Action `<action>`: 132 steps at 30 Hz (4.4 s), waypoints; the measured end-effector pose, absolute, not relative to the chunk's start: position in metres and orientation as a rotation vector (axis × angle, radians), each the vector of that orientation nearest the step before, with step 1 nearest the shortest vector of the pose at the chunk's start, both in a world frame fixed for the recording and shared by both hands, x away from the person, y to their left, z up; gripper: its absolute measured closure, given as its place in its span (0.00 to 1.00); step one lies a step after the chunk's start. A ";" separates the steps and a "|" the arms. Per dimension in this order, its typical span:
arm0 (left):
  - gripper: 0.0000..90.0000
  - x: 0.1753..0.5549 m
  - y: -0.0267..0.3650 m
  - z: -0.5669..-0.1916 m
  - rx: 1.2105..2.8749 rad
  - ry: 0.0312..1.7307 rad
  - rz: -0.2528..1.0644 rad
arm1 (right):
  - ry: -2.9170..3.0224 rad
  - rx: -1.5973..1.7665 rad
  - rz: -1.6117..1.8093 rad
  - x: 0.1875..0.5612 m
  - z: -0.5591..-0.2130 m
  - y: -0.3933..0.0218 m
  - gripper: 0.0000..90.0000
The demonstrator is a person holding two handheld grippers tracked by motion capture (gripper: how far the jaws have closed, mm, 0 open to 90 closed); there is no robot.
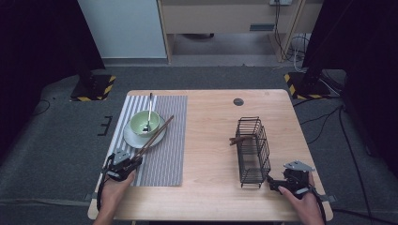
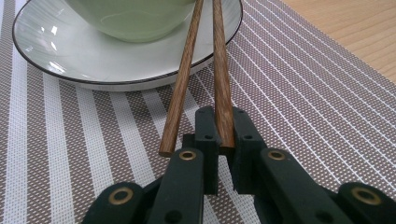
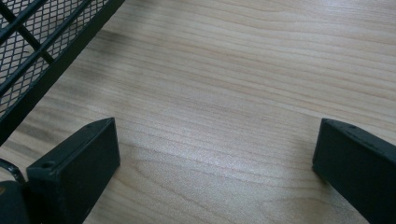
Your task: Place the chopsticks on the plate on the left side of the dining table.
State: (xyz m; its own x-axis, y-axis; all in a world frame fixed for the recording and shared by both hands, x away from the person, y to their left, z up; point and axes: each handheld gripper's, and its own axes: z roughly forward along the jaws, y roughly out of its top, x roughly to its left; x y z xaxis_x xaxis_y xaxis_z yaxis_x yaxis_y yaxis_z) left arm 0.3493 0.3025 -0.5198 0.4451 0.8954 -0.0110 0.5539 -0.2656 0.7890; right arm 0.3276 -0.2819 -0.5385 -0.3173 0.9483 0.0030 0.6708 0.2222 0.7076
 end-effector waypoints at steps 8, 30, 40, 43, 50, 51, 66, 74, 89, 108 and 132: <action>0.92 0.351 0.303 -0.522 1.961 1.214 0.567 | 2.070 1.492 0.860 0.328 -0.538 -0.282 0.01; 0.92 0.351 0.303 -0.525 1.961 1.226 0.564 | 2.069 1.491 0.860 0.328 -0.538 -0.282 0.01; 0.92 0.352 0.303 -0.526 1.963 1.231 0.570 | 2.069 1.492 0.860 0.328 -0.538 -0.282 0.01; 0.92 0.352 0.303 -0.526 1.965 1.232 0.569 | 2.069 1.491 0.860 0.328 -0.538 -0.282 0.01; 0.92 0.352 0.303 -0.526 1.963 1.235 0.571 | 2.069 1.491 0.860 0.328 -0.538 -0.282 0.01; 0.92 0.352 0.303 -0.526 1.964 1.234 0.573 | 2.069 1.491 0.860 0.328 -0.538 -0.282 0.01; 0.91 0.352 0.301 -0.528 1.973 1.235 0.580 | 2.069 1.492 0.860 0.328 -0.538 -0.282 0.01; 0.91 0.352 0.301 -0.527 1.969 1.234 0.583 | 2.069 1.491 0.860 0.328 -0.538 -0.282 0.01; 0.91 0.352 0.300 -0.527 1.969 1.235 0.592 | 2.069 1.491 0.860 0.328 -0.538 -0.282 0.01; 0.86 0.350 0.300 -0.525 1.949 1.232 0.608 | 2.069 1.492 0.860 0.328 -0.538 -0.282 0.01; 0.81 0.348 0.296 -0.512 1.916 1.205 0.639 | 2.069 1.491 0.860 0.328 -0.538 -0.282 0.01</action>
